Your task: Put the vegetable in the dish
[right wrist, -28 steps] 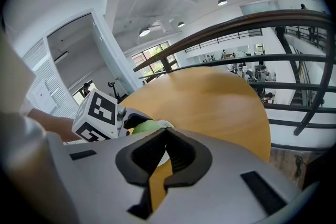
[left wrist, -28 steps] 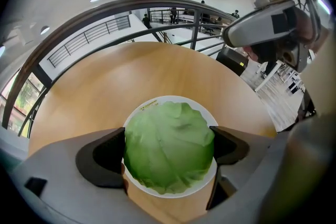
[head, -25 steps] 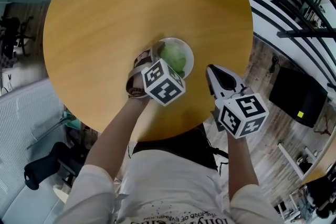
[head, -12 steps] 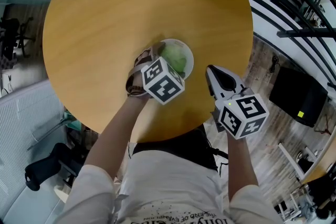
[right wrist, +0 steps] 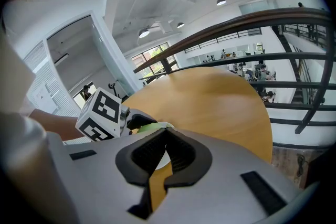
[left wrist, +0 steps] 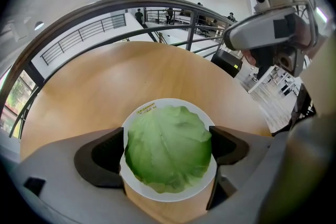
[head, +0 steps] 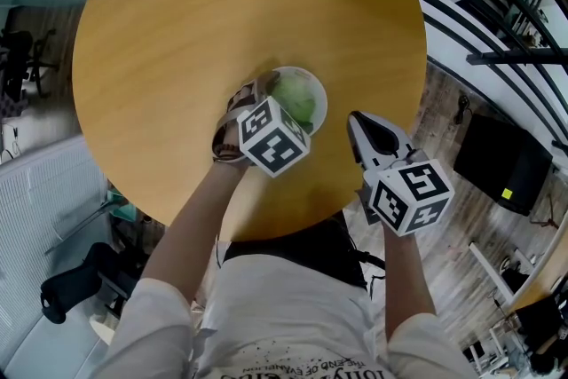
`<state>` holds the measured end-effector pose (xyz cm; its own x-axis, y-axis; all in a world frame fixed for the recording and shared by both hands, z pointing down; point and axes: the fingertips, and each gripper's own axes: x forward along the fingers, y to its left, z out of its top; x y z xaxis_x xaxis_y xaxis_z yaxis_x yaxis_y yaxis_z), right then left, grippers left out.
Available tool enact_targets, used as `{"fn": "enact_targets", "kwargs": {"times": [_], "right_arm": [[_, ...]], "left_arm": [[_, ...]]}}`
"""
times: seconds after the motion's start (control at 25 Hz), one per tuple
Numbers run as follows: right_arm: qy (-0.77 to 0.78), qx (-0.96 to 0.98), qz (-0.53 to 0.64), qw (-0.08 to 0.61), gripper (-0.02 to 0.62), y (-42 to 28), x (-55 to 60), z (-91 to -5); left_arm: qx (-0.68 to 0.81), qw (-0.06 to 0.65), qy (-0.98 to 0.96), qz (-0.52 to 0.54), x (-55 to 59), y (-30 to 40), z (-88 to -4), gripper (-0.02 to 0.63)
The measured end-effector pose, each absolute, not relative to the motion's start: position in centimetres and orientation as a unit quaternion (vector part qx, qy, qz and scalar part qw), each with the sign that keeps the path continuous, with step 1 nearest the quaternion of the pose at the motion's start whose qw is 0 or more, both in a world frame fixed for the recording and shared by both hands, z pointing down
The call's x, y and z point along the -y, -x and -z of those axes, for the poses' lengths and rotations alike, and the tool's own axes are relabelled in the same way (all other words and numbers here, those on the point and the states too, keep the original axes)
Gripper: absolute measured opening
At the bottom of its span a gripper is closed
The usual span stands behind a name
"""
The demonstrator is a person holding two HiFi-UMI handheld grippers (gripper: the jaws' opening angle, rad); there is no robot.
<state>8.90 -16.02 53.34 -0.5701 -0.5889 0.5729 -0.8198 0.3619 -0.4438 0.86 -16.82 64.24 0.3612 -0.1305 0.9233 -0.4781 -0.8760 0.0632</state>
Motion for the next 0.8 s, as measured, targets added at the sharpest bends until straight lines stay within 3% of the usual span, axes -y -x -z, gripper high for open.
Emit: {"fn": "enact_targets", "kwargs": {"times": [0.8], "right_arm": [[-0.435, 0.824, -0.326, 0.161, 0.025, -7.2, 13.0, -48.5]], "left_arm": [[0.279, 0.235, -0.841, -0.4, 14.9, 2.6, -55.3, 0.478]]}}
